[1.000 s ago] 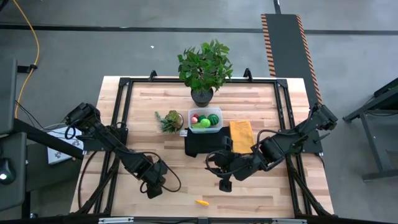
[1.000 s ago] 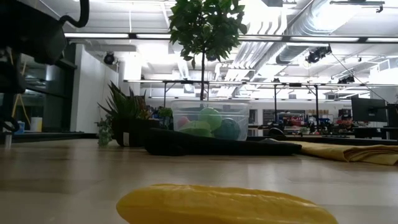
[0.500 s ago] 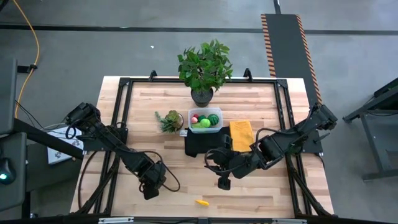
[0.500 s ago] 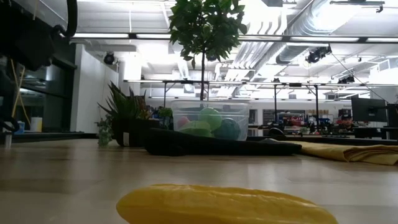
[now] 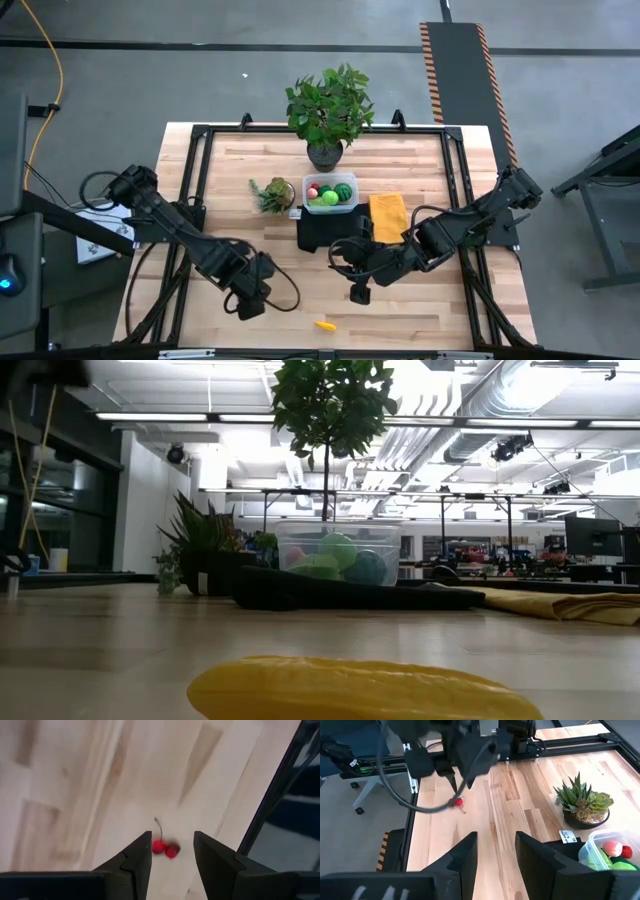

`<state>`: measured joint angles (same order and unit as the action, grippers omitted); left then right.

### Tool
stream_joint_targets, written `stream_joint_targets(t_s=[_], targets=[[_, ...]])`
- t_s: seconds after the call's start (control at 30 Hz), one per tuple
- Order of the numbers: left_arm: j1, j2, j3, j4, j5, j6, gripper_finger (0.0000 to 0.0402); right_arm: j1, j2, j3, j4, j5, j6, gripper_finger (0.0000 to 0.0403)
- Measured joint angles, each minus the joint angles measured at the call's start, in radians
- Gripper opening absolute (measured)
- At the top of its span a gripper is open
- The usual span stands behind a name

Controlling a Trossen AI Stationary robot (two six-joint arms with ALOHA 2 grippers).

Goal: Pick and placing Produce into tupperware
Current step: Put the top dark red cherry into the transparent bin

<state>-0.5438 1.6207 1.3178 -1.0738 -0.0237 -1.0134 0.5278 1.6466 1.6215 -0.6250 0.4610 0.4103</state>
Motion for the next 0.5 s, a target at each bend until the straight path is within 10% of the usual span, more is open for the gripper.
stream_joint_targets(t_s=[0.5], targets=[[-0.069, 0.102, 0.044, -0.048, -0.003, 0.055, 0.0133, 0.003, 0.0, 0.0, -0.061, 0.0, 0.026, 0.0124]])
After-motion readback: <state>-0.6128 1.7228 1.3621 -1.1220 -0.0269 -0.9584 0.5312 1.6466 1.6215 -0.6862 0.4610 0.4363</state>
